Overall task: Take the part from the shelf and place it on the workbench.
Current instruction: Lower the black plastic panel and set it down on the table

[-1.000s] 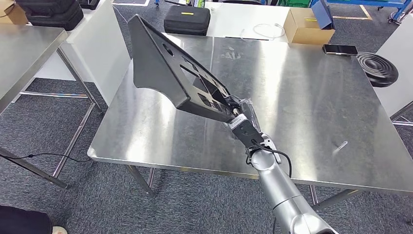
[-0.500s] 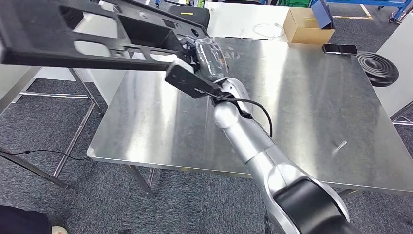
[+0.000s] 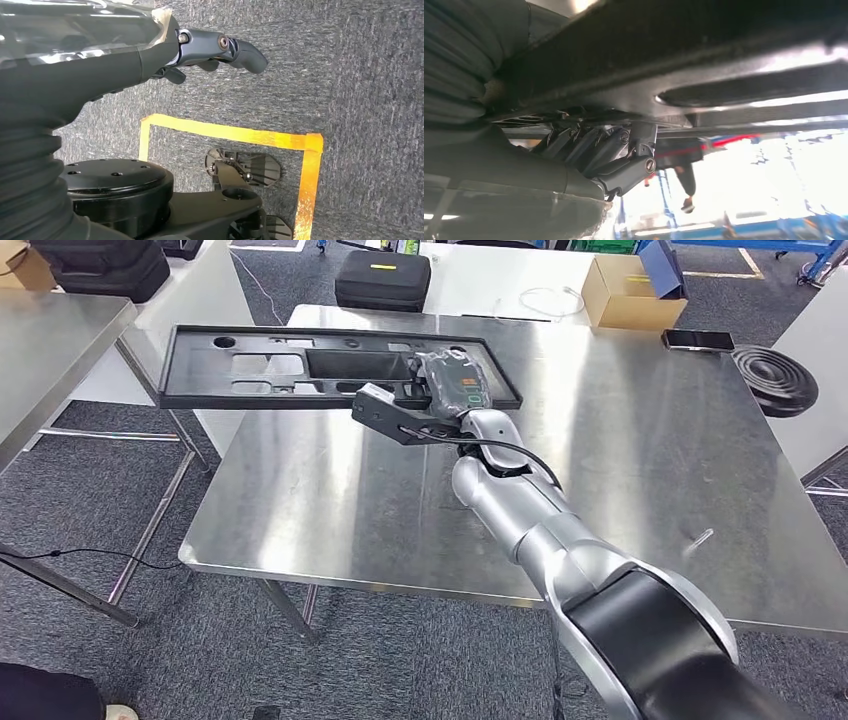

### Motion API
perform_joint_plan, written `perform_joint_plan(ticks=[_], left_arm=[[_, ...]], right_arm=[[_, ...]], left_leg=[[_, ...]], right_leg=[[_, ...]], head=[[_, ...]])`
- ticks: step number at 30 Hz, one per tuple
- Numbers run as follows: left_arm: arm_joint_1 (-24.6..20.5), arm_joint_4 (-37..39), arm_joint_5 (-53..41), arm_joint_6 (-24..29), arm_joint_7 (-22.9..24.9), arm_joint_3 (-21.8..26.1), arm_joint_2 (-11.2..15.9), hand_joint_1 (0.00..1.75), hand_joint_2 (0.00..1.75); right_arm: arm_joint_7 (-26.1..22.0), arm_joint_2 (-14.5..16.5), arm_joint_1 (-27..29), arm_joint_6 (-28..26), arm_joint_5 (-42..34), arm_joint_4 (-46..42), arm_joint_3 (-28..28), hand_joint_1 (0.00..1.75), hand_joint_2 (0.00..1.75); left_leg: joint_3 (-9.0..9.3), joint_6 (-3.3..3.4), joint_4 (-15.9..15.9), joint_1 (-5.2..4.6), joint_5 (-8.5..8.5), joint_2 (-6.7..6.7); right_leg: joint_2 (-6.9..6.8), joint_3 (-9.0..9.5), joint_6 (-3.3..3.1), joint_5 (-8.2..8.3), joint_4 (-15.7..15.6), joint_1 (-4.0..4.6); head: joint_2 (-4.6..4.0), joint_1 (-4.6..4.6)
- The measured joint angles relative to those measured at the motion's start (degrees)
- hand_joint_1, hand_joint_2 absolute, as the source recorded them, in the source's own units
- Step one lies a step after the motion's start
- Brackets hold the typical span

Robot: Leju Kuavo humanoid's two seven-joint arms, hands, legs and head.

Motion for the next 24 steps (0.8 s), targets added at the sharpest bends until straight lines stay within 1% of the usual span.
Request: perform_joint_plan(ticks=[4,13,18,24], left_arm=[[0.08,0.00,-0.03,-0.21,-0.19,-0.25,-0.01,0.00,1.75],[0.53,0.00,-0.03,-0.30,-0.29,-0.27,-0.01,0.00,1.75],[1.07,0.00,-0.56,-0.27,-0.50,-0.50,0.00,0.00,1.75],[1.05,0.00,-1.36,1.02,-1.14,-1.08,0.02,0.00,1.75]], right_arm=[[2.18,-2.29,0.08,-0.62,1.12,1.64,0.38,1.75,1.75],[3.16,-7.57,0.50,-4.17,1.23,3.74,-0.21,1.75,1.75],[1.52,-11.98,1.04,-6.68,-0.02,4.12,-3.04,1.75,1.75],[0.24,-15.35,2.08,-7.27,-0.07,4.39,-5.52,1.75,1.75]], left_leg=[[-0.02,0.00,0.00,0.02,0.00,-0.06],[-0.04,0.00,-0.01,0.05,-0.01,-0.04],[-0.11,0.01,0.00,0.03,-0.01,-0.08],[-0.11,0.02,0.00,-0.01,-0.02,-0.02]], right_leg=[[-0.03,-0.02,0.00,0.00,-0.01,0.03],[-0.03,-0.07,0.00,-0.01,0.00,0.06],[-0.05,-0.06,0.00,-0.01,-0.01,0.04],[-0.01,-0.11,0.01,0.00,-0.02,0.01]], head=[[0.00,0.01],[0.00,0.01],[0.00,0.02],[0.00,-0.01]])
